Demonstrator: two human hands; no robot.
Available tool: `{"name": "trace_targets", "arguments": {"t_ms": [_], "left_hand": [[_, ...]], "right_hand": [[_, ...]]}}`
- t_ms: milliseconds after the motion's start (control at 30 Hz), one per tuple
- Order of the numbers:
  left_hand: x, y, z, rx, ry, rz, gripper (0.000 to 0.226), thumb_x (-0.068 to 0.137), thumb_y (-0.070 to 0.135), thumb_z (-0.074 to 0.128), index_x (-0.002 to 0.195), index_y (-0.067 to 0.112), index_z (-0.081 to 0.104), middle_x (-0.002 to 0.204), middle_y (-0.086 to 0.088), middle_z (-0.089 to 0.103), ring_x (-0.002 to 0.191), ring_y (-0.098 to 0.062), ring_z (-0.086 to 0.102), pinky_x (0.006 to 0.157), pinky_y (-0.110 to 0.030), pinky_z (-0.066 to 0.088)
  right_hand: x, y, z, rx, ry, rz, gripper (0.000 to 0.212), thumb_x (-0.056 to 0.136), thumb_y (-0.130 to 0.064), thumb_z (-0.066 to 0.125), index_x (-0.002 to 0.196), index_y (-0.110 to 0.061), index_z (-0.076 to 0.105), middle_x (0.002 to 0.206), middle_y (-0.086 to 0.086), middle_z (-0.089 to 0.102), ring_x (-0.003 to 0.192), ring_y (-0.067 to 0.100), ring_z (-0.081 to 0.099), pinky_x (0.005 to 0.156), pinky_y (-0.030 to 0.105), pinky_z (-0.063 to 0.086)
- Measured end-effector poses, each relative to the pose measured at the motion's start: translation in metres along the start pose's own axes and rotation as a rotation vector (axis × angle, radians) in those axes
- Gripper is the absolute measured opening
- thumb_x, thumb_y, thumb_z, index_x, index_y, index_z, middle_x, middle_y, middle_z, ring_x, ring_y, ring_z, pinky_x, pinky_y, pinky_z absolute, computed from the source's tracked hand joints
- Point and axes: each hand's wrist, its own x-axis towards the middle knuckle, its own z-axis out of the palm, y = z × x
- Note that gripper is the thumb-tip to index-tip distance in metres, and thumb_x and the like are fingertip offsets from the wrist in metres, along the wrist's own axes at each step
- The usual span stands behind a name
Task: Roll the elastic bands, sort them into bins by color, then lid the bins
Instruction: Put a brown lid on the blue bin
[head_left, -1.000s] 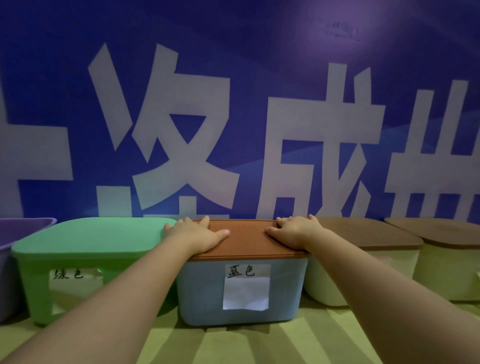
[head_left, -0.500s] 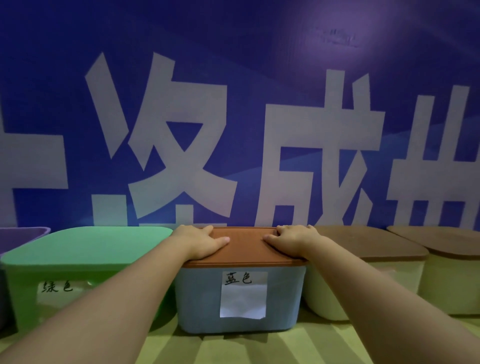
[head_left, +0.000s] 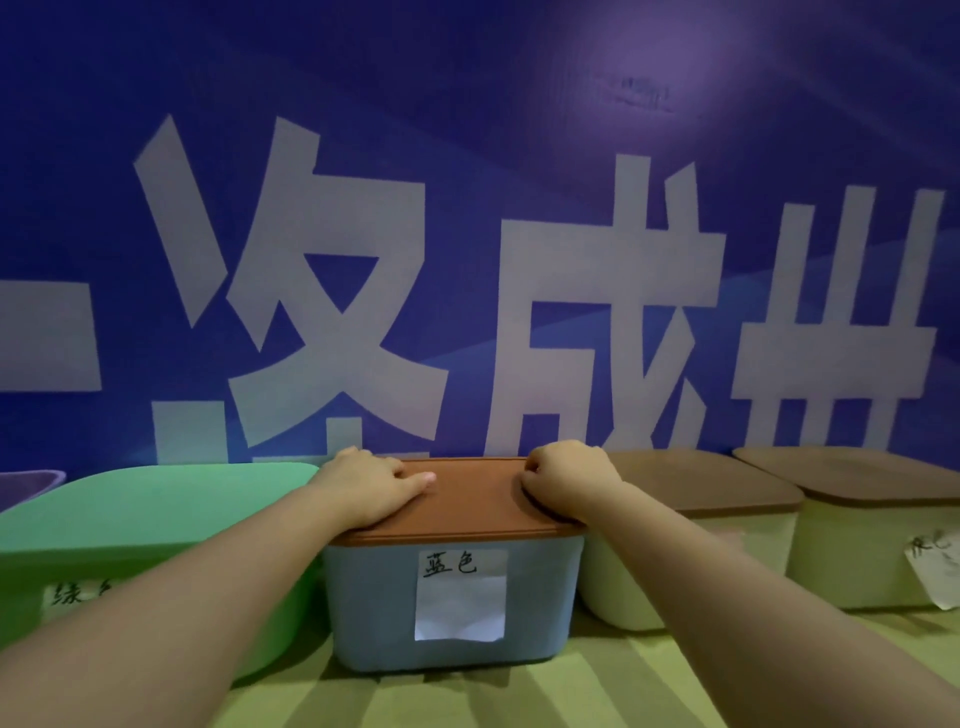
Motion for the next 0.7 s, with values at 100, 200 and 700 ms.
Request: {"name": "trace_targets", "arguments": {"t_ms": [100, 200, 700], "left_hand": [[-0.004, 0.002, -0.012, -0.097, 0.088, 0.002, 0.063, 0.092, 0.063, 0.018, 0.13, 0.025, 0.052, 0.133, -0.006, 0.053, 0.123, -0.026, 0.046, 0.102, -0.04, 0.039], [-0.02, 0.009, -0.02, -0.136, 0.141, 0.029, 0.061, 0.093, 0.061, 0.022, 0.131, 0.025, 0.052, 0.13, -0.002, 0.056, 0.12, -0.021, 0.049, 0.097, -0.037, 0.041], [-0.081, 0.022, 0.023, 0.051, 0.288, 0.164, 0.045, 0.091, 0.049, 0.043, 0.133, 0.033, 0.038, 0.131, 0.006, 0.05, 0.12, -0.019, 0.046, 0.097, -0.038, 0.037]], "right_hand": [[-0.004, 0.0, -0.011, 0.099, -0.013, 0.016, 0.029, 0.092, -0.03, 0.042, 0.104, -0.018, 0.065, 0.1, 0.003, 0.063, 0.089, 0.022, 0.058, 0.071, 0.028, 0.043], [-0.016, -0.008, -0.017, 0.145, 0.015, -0.021, 0.028, 0.092, -0.03, 0.042, 0.104, -0.018, 0.065, 0.099, 0.003, 0.064, 0.087, 0.02, 0.058, 0.073, 0.028, 0.046], [-0.097, -0.069, -0.001, 0.093, 0.238, -0.113, 0.055, 0.092, -0.06, 0.027, 0.087, -0.016, 0.061, 0.086, 0.001, 0.062, 0.082, 0.02, 0.057, 0.089, 0.04, 0.035]]}}
